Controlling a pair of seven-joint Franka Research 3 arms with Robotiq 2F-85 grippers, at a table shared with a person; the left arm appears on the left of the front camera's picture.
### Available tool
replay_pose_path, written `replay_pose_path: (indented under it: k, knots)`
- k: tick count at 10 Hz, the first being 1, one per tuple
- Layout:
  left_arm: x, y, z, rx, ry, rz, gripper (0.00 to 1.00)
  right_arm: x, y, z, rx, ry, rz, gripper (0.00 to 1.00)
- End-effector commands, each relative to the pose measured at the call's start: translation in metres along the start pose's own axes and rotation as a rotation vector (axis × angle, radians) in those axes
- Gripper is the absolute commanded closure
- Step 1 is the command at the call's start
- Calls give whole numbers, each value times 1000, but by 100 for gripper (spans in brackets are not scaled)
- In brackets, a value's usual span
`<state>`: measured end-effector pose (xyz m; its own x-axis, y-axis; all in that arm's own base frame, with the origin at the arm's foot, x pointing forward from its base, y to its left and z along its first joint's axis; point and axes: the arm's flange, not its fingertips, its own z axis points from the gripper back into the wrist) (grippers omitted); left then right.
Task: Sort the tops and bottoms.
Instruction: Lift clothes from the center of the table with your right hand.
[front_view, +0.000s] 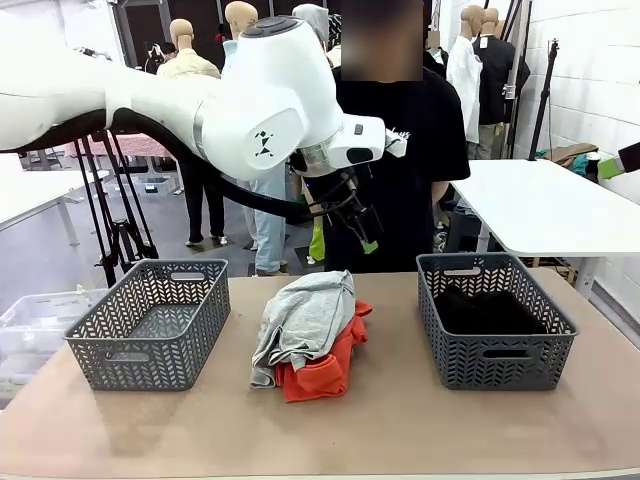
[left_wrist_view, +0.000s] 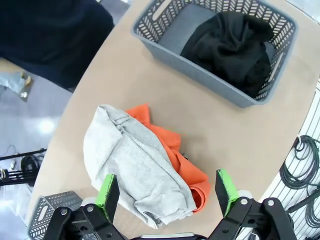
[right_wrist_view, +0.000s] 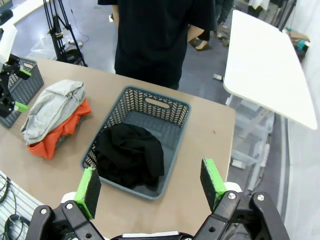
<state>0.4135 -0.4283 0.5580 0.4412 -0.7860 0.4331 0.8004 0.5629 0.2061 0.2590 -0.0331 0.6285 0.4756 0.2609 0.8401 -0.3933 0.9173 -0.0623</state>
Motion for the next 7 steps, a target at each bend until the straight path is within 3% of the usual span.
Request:
replay_pose_path:
  k: [1,2,3,5,7]
  knots:
    - [0,12,-12,-17,10,-12,0,1,0,-2,-2,-4,3,0]
    - [0,0,0,0,0,0,0,1,0,-2,-2,-4,3,0]
    - [-10,15,-4,-54,-17,53,0,1,0,-2,-2,-4,3,0]
    - [-72,63,48,-9,-60,242,0,1,0,-2,-2,-4,3,0]
    - [-123,80,97,8,-79,299,0,1,0,-2,-2,-4,3,0]
